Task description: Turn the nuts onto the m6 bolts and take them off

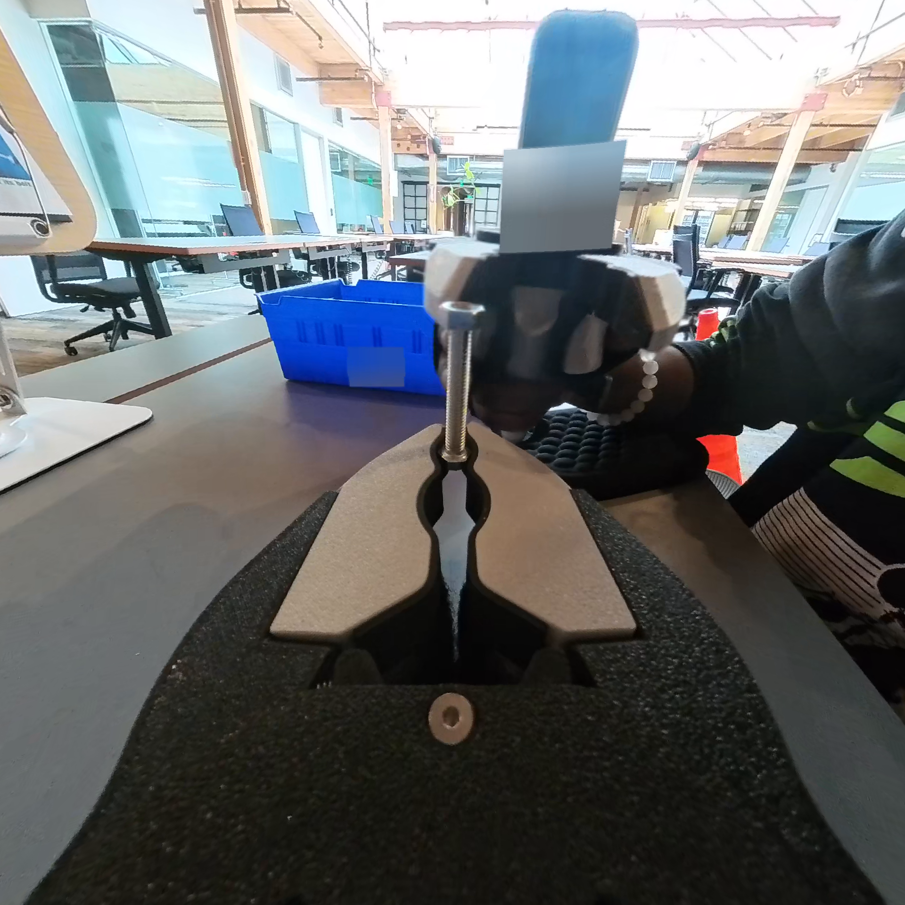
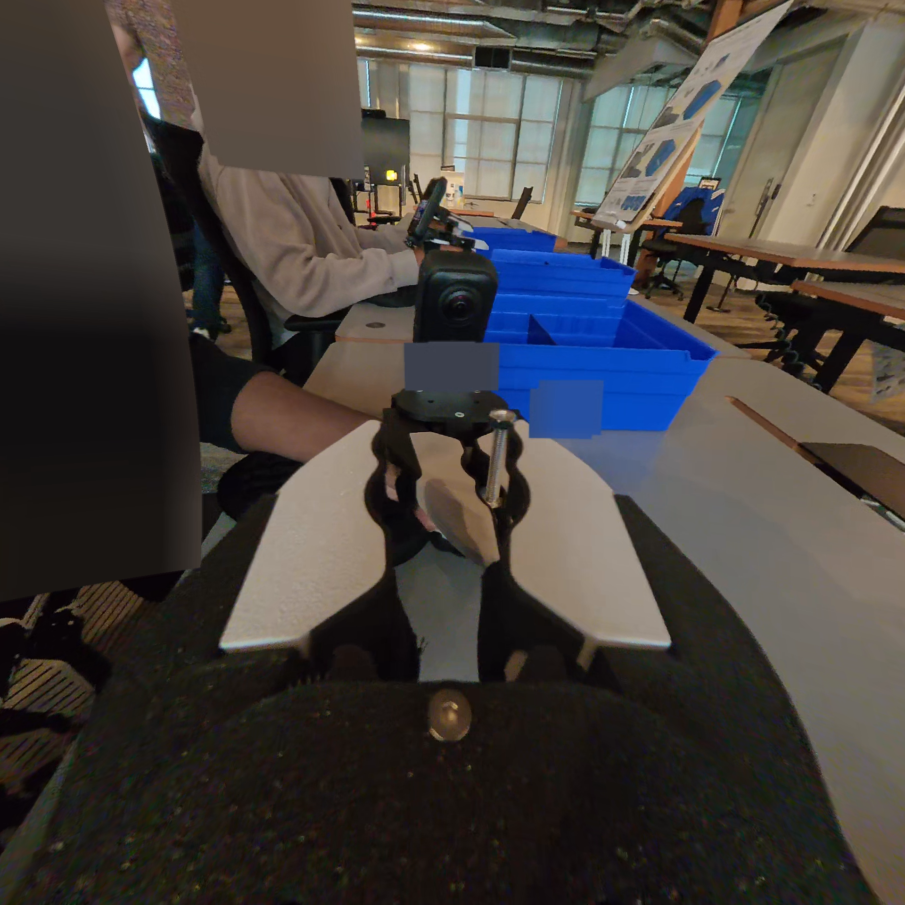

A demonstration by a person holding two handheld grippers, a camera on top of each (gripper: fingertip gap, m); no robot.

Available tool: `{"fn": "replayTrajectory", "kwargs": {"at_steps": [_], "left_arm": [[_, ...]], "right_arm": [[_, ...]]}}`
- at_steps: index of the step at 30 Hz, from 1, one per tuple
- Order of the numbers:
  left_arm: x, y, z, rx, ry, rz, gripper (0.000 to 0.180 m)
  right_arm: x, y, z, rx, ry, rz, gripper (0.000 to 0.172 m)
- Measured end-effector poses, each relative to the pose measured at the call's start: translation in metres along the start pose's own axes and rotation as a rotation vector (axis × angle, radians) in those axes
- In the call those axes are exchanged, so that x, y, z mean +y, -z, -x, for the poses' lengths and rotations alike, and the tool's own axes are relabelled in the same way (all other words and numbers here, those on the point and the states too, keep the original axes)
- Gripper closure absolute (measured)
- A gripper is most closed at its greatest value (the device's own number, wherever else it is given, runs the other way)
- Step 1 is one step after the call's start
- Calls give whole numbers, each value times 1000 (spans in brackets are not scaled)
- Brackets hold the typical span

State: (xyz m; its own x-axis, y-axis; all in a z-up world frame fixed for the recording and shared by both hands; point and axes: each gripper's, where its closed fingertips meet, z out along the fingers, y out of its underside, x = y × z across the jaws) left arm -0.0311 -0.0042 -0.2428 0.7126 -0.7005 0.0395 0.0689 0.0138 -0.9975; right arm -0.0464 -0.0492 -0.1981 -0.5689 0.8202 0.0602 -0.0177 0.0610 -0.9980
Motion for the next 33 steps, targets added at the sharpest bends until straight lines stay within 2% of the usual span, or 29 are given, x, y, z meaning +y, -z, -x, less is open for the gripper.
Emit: {"fn": "replayTrajectory", "kwargs": {"at_steps": [2, 4, 7, 9, 11, 13, 15, 18, 20, 23, 25, 28, 33], "left_arm": [[0, 0, 1, -2, 4, -3, 177], [0, 0, 1, -2, 4, -2, 177], [0, 0, 0, -2, 0, 2, 177], [0, 0, 0, -3, 1, 2, 177], [0, 0, 1, -4, 3, 2, 177], [0, 0, 1, -7, 7, -1, 177], [0, 0, 1, -7, 6, 1, 177], [1, -1, 0, -3, -1, 10, 177], [2, -1, -1, -1, -5, 16, 177], [2, -1, 0, -4, -4, 15, 177], [1, 0, 1, -12, 2, 8, 177], [-1, 1, 3, -18, 17, -5, 177], [0, 1, 2, -13, 8, 4, 177]], "right_arm": [[-4, 3, 3, -13, 20, -23, 141], [-6, 5, 2, -9, 14, -32, 145], [-3, 2, -5, 29, 7, -18, 124], [-1, 0, -4, 21, 9, -5, 119], [-1, -1, 1, 4, 24, 0, 128], [-3, 1, 4, -10, 45, -6, 146], [-3, 3, 2, -1, 42, -12, 150], [-3, 1, -7, 45, 27, -13, 128], [-1, -1, -6, 46, 29, 1, 123], [0, -2, -3, 38, 48, 8, 131], [-2, 0, -1, 21, 57, 2, 145], [-4, 2, 0, 16, 50, -9, 149], [-2, -1, -9, 69, 56, -5, 119]]}}
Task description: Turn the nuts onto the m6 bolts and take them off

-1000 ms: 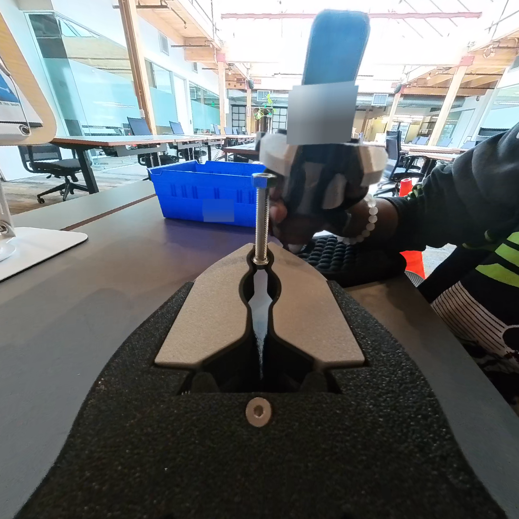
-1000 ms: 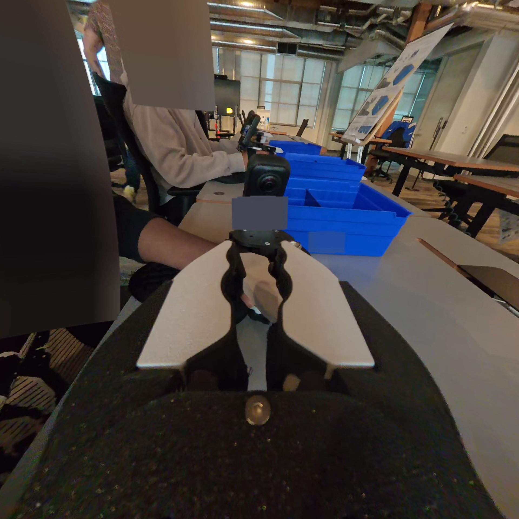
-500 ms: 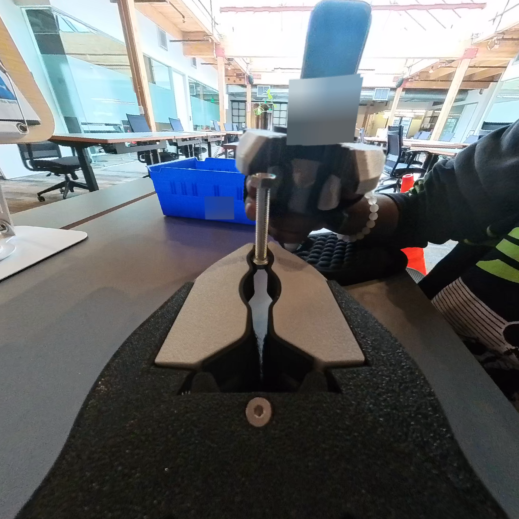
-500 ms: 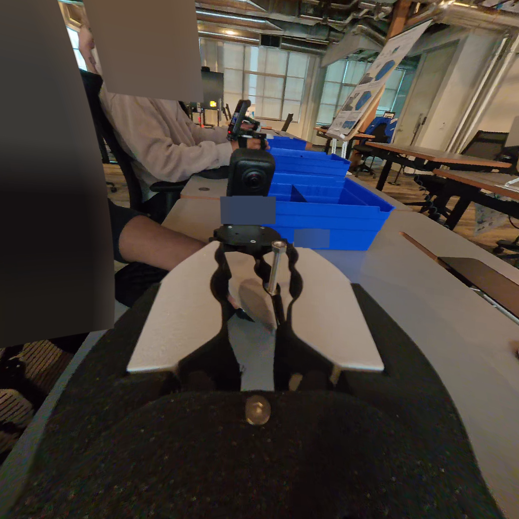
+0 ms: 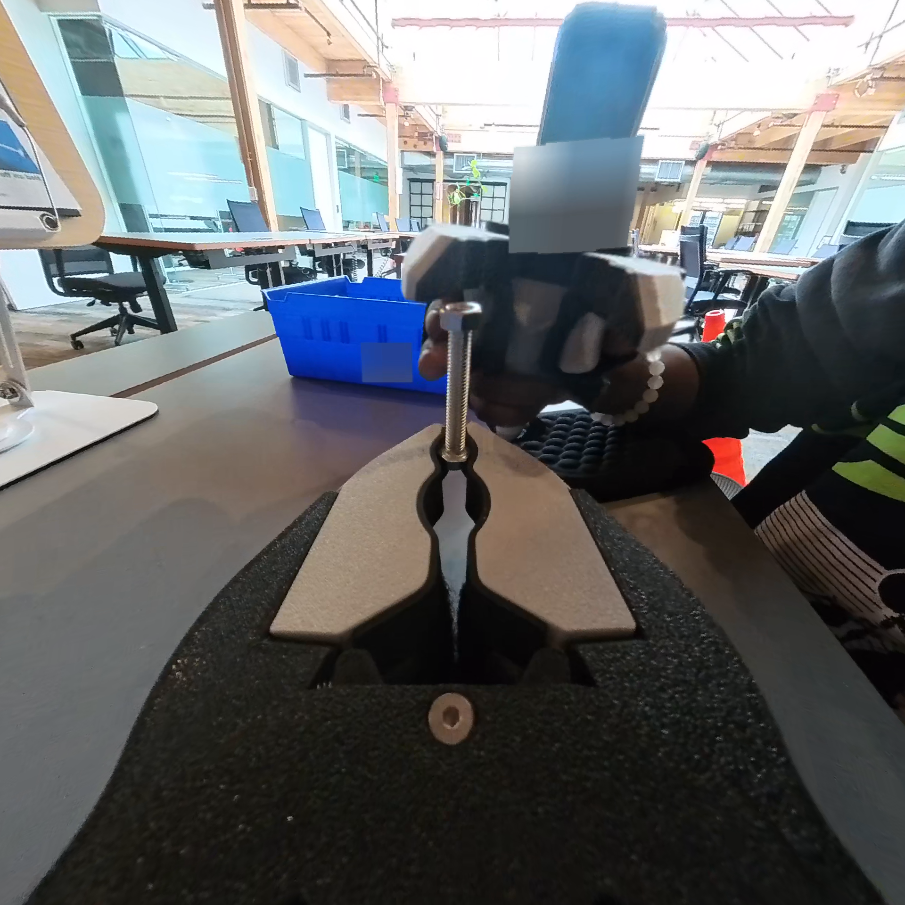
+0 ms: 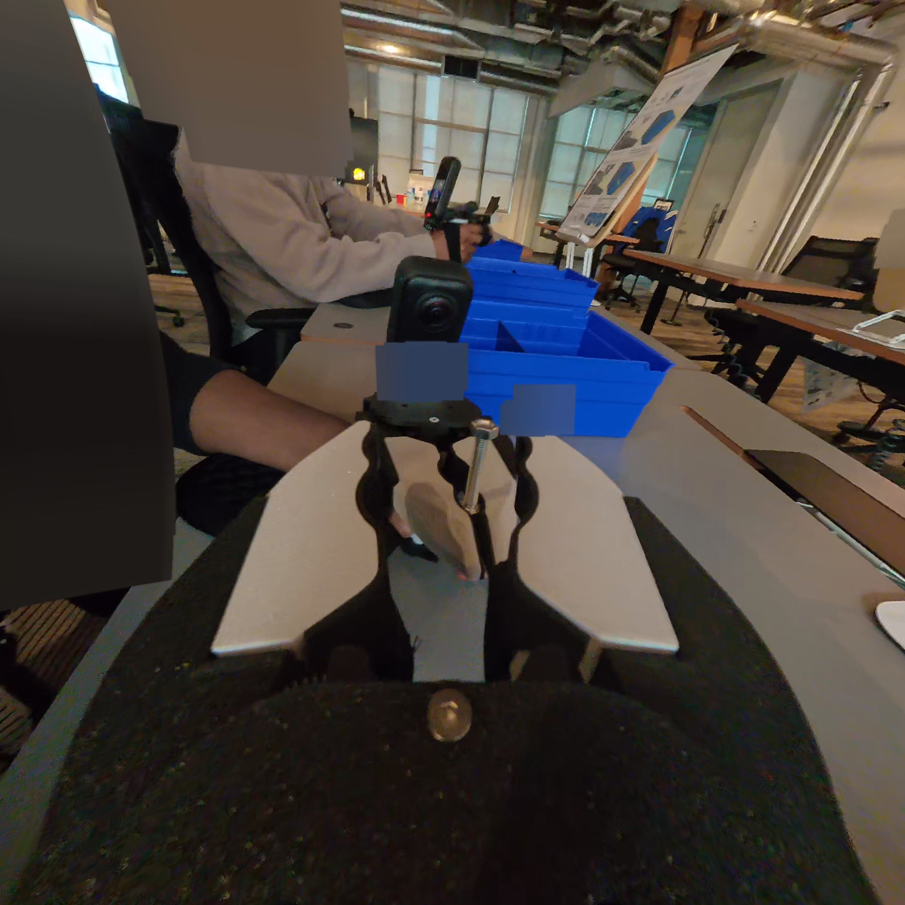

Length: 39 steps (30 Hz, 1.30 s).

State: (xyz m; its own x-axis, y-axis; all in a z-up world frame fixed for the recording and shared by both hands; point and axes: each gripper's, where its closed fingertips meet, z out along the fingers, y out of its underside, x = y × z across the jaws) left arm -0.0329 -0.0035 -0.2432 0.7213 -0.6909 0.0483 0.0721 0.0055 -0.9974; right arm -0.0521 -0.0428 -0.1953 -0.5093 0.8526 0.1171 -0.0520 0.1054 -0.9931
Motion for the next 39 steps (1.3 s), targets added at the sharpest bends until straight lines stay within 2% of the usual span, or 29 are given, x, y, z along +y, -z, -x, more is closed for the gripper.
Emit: {"fn": "replayTrajectory", "kwargs": {"at_steps": [2, 5, 7, 8, 10, 12, 13, 16, 18, 19, 22, 24, 25, 28, 30, 31, 35, 36, 39], "left_arm": [[0, 0, 0, -2, 2, -1, 177], [0, 1, 1, -7, 4, -3, 177], [0, 0, 1, -6, 4, -2, 177], [0, 0, 1, -5, 2, -1, 177], [0, 0, 1, -5, 1, 0, 177], [0, 0, 1, -6, 1, -1, 177], [0, 0, 1, -6, 1, 0, 177], [0, 1, 1, -10, 1, -3, 177], [-1, 1, 2, -11, 4, -3, 177], [0, 0, 1, -11, 2, -2, 177], [0, 0, 1, -9, -1, 1, 177], [0, 0, 1, -9, 0, 1, 177], [0, 0, 1, -8, 0, 1, 177], [0, 0, 1, -10, 2, -2, 177], [0, 0, 1, -9, 3, -1, 177], [0, 0, 1, -9, 0, 1, 177], [0, 0, 1, -8, 0, 1, 177], [0, 0, 1, -8, 1, 1, 177], [0, 0, 1, -11, 2, -1, 177]], "right_arm": [[3, -2, 5, -23, 7, 19, 122], [0, 2, 9, -43, 21, 13, 145], [-3, 4, 6, -34, 7, -5, 148], [-3, 4, 2, -13, 3, -9, 144], [0, 1, -4, 18, -5, -1, 124], [4, -2, -1, 0, -18, 28, 116], [5, -3, 2, -16, -15, 34, 118], [2, 1, 7, -36, 17, 28, 145], [-2, 4, 7, -45, 6, 5, 151], [-2, 4, 6, -41, 2, 3, 150], [2, 0, -1, 1, 1, 17, 126], [6, -2, 2, -10, 5, 44, 117], [6, -2, 3, -19, 9, 46, 121], [1, 3, 8, -47, 24, 22, 151], [-1, 5, 6, -50, 6, 7, 155], [-1, 4, 3, -36, 1, 8, 152], [6, -1, 0, -15, -4, 42, 119], [7, -1, 2, -25, -4, 48, 120], [4, 2, 7, -53, 16, 33, 149]]}}
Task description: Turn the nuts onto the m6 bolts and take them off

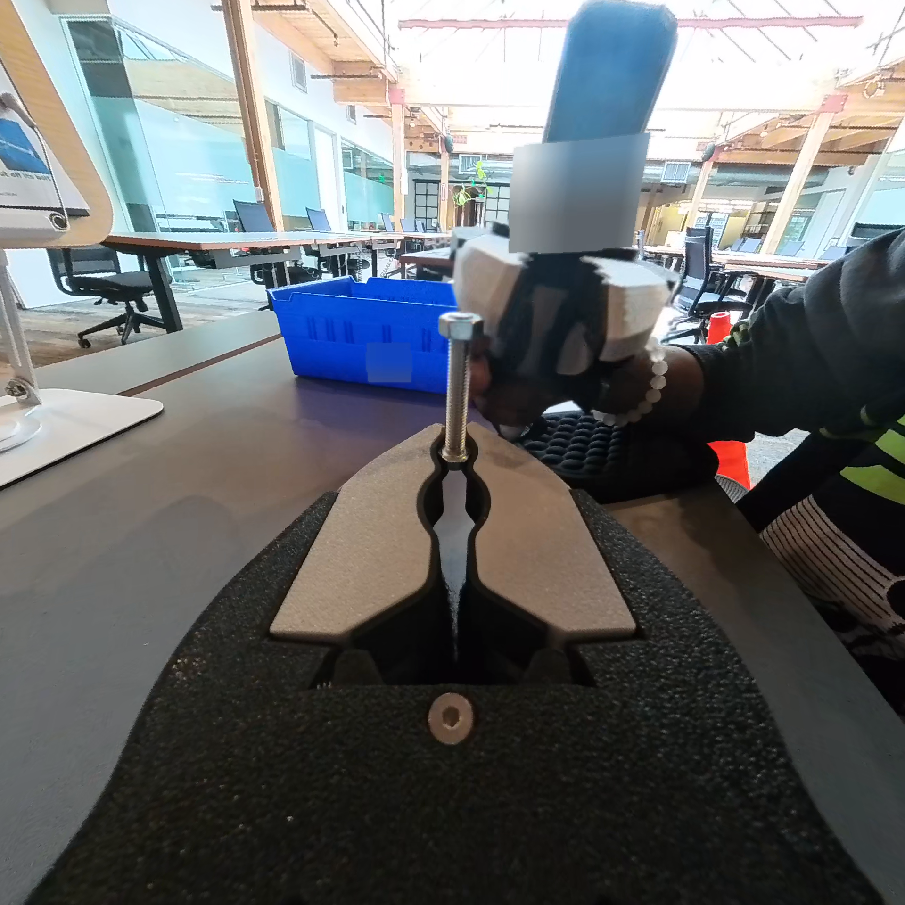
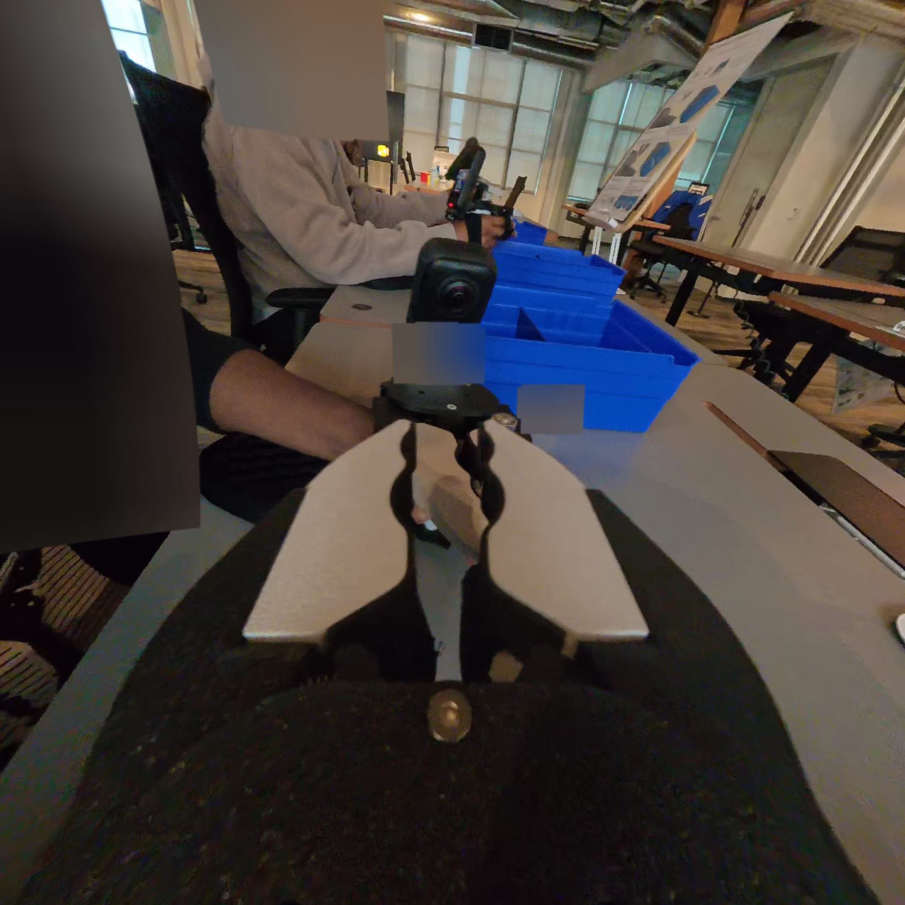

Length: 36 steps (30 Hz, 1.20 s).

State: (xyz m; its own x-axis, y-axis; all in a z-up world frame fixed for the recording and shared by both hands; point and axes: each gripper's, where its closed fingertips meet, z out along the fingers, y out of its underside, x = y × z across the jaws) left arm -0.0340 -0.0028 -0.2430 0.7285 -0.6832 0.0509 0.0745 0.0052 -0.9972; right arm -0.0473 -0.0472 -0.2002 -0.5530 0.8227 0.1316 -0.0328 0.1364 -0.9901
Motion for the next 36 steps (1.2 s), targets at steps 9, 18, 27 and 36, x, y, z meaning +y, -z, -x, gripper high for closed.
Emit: {"fn": "replayTrajectory", "kwargs": {"at_steps": [9, 18, 27, 36], "left_arm": [[0, 0, 0, 1, 0, 1, 177], [0, 0, 0, 1, -1, 1, 177], [0, 0, 0, 3, -2, 3, 177], [0, 0, 0, 1, 0, 0, 177]], "right_arm": [[3, -3, -7, 26, -26, 8, 124], [0, 0, -11, 52, -22, -23, 128], [-2, 2, -6, 15, -31, -30, 150], [0, 0, -1, -2, -10, -15, 153]]}}
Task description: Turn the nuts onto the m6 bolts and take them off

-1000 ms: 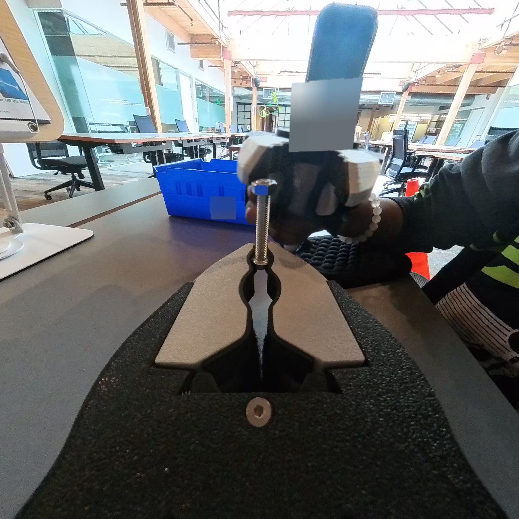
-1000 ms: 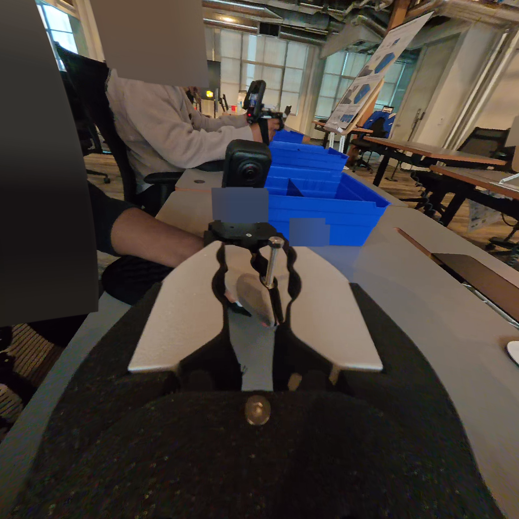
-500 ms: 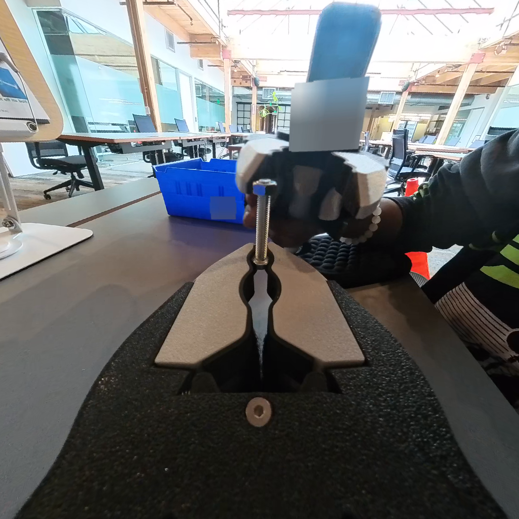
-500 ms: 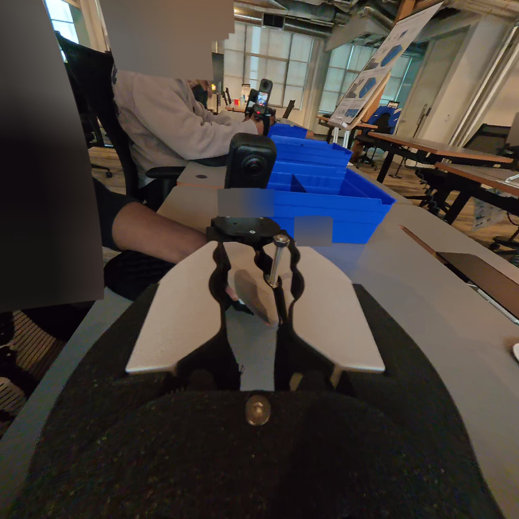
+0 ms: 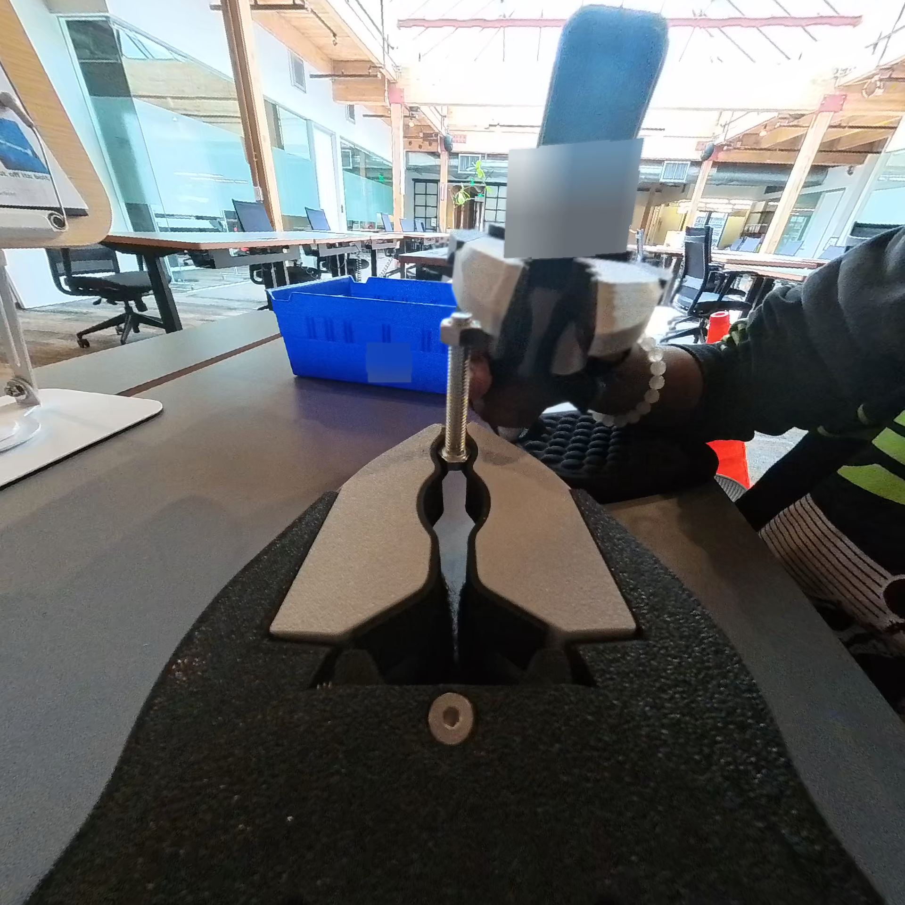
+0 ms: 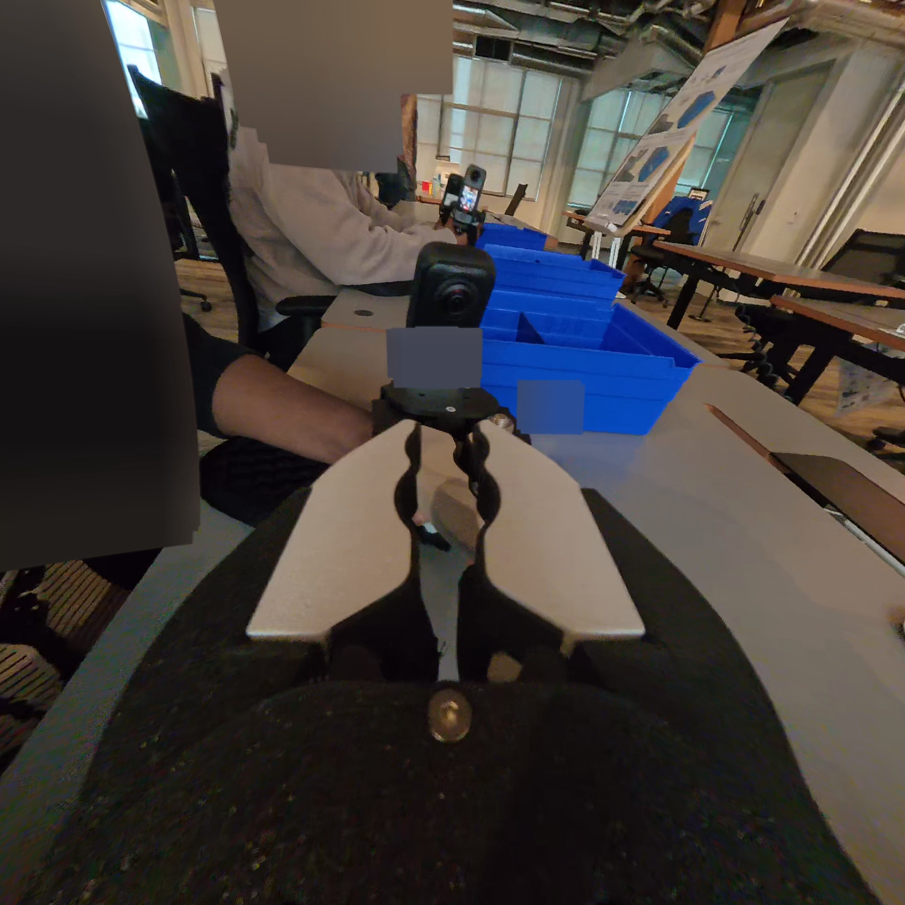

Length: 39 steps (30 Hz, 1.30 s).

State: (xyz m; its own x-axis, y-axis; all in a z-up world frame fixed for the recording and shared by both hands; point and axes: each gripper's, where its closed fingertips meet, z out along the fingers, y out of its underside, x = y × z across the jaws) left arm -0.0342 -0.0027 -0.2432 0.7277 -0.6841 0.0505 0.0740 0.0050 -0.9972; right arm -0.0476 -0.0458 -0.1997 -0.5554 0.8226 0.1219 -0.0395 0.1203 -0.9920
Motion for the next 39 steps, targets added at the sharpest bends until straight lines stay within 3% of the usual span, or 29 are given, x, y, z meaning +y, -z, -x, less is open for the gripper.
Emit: {"fn": "replayTrajectory", "kwargs": {"at_steps": [2, 5, 7, 8, 11, 13, 17, 18, 19, 22, 24, 27, 29, 33, 35, 39], "left_arm": [[0, 0, 0, 1, -2, 2, 177], [0, 0, 0, 2, -4, 3, 177], [0, 0, 0, 2, -4, 3, 177], [0, 0, 0, 2, -3, 3, 177], [0, 0, 0, 0, -2, 1, 177], [0, 0, 0, 1, -3, 3, 177], [0, 0, -1, 1, -5, 4, 177], [0, 0, 0, 1, -4, 4, 177], [0, 0, 0, 1, -4, 4, 177], [0, 0, 0, 0, -4, 3, 177], [0, 0, 0, 1, -3, 3, 177], [0, 0, 0, 1, -6, 4, 177], [0, 0, 0, 1, -5, 4, 177], [0, 0, 0, -1, -3, 1, 177], [0, 0, 0, 1, -3, 2, 177], [0, 0, -1, 2, -4, 3, 177]], "right_arm": [[-2, 2, -2, 2, -18, -14, 155], [1, -1, -11, 55, -23, -10, 127], [4, -4, -7, 36, -22, 10, 120], [5, -5, -4, 21, -20, 15, 123], [1, 0, 1, -6, 7, 1, 157], [-2, 2, -2, 0, -14, -15, 159], [1, -2, -11, 61, -9, -12, 123], [3, -4, -8, 47, -6, -1, 122], [3, -4, -5, 34, -1, 3, 125], [-1, 0, -1, 5, 9, -11, 156], [-2, 2, -3, 3, -19, -19, 158], [0, -1, -11, 57, -16, -25, 126], [3, -4, -7, 37, -13, -8, 117], [1, 0, -1, 13, 7, -10, 153], [-1, 2, -4, 17, -20, -23, 155], [3, -3, -9, 47, -21, -15, 119]]}}
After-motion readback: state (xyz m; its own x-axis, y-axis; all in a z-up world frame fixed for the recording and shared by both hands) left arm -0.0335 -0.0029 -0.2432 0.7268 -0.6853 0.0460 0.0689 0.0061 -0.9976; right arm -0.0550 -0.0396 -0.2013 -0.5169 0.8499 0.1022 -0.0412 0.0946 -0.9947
